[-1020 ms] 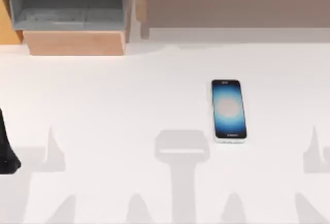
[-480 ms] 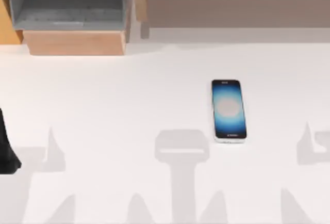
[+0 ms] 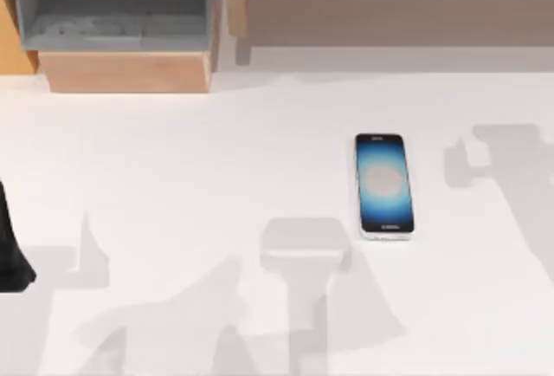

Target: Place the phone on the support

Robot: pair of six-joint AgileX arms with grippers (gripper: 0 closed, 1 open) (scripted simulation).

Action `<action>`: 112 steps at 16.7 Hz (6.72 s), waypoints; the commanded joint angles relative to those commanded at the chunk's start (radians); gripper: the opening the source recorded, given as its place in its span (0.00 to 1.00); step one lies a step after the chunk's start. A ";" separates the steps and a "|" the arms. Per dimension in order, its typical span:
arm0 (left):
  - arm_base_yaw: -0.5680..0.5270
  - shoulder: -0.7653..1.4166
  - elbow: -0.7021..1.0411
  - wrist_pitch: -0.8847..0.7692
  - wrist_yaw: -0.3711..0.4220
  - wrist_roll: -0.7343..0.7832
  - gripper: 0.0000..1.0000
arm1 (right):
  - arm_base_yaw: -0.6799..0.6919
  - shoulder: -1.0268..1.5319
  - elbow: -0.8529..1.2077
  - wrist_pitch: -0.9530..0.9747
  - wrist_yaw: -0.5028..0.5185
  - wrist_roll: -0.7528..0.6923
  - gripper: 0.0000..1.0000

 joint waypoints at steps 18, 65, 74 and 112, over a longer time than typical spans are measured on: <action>0.000 0.000 0.000 0.000 0.000 0.000 1.00 | 0.292 1.306 1.031 -0.729 -0.011 0.363 1.00; 0.000 0.000 0.000 0.000 0.000 0.000 1.00 | 0.290 1.320 0.895 -0.549 0.008 0.358 0.00; 0.000 0.000 0.000 0.000 0.000 0.000 1.00 | 0.249 1.258 0.932 -0.546 -0.020 0.332 0.00; 0.000 0.000 0.000 0.000 0.000 0.000 1.00 | -1.179 0.803 0.388 -0.208 -1.103 -1.277 0.00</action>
